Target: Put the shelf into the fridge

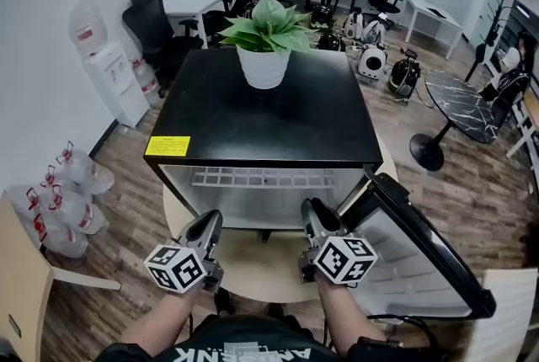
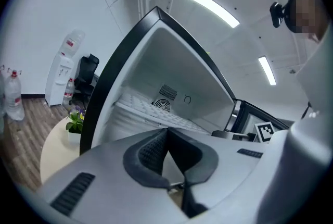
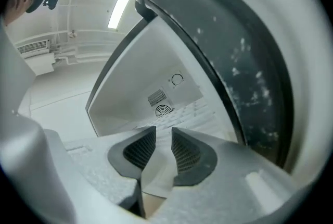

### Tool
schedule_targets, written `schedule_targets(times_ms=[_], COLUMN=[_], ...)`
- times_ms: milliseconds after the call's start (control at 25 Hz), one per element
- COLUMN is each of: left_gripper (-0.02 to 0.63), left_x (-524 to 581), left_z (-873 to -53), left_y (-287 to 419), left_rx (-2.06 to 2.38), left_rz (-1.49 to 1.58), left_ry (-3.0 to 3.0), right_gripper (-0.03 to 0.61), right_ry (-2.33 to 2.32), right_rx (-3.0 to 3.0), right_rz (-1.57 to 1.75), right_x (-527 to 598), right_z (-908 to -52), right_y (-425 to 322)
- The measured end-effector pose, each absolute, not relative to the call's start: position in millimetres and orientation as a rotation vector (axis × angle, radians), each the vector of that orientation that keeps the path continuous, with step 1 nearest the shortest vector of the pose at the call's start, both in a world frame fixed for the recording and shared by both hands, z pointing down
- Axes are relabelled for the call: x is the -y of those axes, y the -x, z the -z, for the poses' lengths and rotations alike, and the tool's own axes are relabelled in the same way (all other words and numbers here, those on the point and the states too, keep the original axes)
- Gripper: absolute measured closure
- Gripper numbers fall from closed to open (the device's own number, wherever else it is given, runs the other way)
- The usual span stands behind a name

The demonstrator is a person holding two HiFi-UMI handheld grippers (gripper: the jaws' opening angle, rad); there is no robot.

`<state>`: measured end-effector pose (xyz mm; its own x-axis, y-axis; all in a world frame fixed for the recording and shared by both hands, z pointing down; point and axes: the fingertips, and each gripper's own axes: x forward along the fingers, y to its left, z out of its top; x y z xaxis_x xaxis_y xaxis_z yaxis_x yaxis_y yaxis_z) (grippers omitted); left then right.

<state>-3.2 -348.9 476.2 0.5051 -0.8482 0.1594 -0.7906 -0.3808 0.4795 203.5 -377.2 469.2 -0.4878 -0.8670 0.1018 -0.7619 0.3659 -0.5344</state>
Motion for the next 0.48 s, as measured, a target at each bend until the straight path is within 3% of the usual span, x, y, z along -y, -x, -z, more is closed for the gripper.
schedule_targets(times_ms=[480], left_gripper=[0.612], left_x=[300], left_z=[-420], left_y=[18], left_rx=[1.348], left_rz=[0.123], left_ry=[-2.424], right_gripper=[0.494], right_ry=[1.438], right_rx=[-2.597], right_rz=[0.536], right_x=[311], right_z=[-413], right_y=[-186])
